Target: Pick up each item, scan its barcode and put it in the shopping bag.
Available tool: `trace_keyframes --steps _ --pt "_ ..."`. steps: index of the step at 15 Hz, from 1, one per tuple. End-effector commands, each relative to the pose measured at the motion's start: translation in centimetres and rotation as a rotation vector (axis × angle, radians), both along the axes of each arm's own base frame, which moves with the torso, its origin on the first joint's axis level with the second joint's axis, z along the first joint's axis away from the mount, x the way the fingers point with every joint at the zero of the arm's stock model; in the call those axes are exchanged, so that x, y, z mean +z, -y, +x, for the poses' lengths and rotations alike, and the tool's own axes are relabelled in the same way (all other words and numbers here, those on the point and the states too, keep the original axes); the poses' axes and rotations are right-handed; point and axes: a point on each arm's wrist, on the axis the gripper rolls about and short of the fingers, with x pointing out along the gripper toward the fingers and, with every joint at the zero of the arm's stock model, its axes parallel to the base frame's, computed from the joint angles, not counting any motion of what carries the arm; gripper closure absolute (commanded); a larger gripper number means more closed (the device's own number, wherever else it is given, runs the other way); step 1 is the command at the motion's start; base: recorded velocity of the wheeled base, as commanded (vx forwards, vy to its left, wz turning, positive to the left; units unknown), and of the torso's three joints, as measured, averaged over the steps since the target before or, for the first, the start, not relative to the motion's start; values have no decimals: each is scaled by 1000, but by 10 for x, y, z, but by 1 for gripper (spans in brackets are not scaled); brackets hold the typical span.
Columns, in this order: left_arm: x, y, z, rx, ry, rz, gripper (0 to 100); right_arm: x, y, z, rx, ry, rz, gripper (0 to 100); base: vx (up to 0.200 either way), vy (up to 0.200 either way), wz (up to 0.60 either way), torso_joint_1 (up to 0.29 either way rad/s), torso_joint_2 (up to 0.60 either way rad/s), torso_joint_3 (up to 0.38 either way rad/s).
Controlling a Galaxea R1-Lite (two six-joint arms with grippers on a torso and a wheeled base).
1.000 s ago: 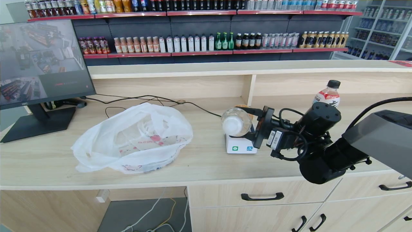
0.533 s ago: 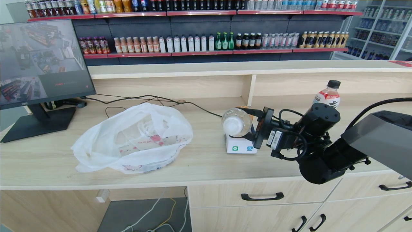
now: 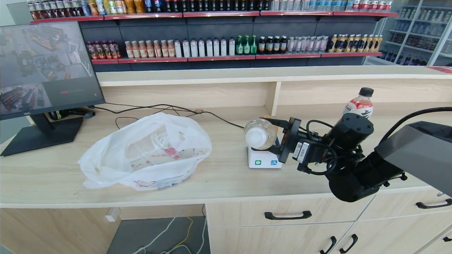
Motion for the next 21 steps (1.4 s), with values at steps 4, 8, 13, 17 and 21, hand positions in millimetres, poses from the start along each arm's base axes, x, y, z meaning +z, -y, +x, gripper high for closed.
trace_keyframes --steps 4,8,13,17,21 --pt "0 0 0 0 0 1 0 18 2 -7 -20 -4 39 100 0 0 0 0 0 0" --pt "0 0 0 0 0 1 0 37 2 -29 -88 -65 114 100 0 0 0 0 0 0" --pt "0 0 0 0 0 -1 0 42 20 -84 -267 -209 190 100 0 0 0 0 0 0" --pt "0 0 0 0 0 1 0 57 18 -103 -395 -344 395 100 0 0 0 0 0 0" --pt "0 0 0 0 0 -1 0 59 10 -110 -516 -526 640 100 0 0 0 0 0 0"
